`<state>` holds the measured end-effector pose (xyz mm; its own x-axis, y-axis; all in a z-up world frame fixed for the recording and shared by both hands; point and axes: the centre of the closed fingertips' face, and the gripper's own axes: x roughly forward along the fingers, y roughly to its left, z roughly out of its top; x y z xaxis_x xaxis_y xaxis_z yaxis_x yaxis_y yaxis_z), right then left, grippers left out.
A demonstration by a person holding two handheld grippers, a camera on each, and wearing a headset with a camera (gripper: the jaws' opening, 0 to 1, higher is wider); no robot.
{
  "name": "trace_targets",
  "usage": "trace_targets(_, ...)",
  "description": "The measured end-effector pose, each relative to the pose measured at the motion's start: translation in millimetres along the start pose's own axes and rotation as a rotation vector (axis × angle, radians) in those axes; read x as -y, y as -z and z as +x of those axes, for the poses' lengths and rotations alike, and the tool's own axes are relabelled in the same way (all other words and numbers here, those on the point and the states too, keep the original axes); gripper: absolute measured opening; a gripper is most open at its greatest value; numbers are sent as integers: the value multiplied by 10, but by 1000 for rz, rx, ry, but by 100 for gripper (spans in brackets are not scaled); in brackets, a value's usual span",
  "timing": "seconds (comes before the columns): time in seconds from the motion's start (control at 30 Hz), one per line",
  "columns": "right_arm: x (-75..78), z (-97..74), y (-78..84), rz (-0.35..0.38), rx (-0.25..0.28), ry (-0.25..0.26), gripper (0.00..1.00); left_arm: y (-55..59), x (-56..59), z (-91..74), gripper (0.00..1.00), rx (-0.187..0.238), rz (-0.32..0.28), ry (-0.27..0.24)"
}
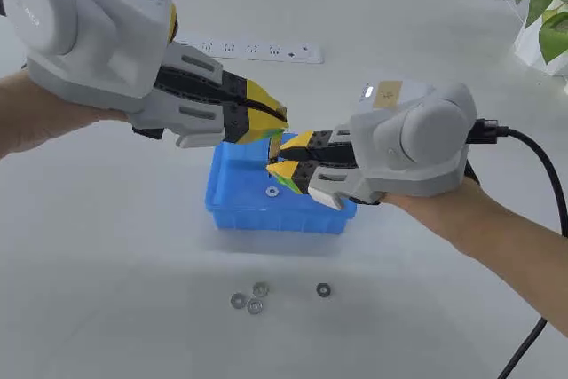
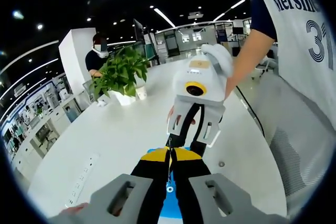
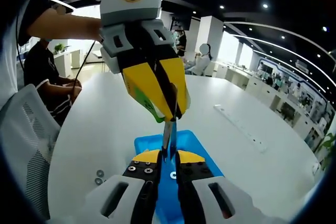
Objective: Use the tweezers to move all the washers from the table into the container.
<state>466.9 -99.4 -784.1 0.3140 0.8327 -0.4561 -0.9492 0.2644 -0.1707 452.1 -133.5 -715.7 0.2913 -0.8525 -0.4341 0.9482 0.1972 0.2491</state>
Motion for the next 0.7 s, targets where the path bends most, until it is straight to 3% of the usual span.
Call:
trace_targets(0.23,-206,-151,-111,6,22,-15,13,-197,208,-59,6,29,8,18)
trace_targets(0.3,-271,-186,-146,-3,27,-16,13,-254,245,-103,6,62,-16,16)
trace_targets(0.47,-403,-226,-248,16,56,-30,13,-358,400,-147,6,94,-31,22)
trace_targets(0.7,-604,-266,-223,-16,46,-49,12,-328,550,-237,6,108,-60,17)
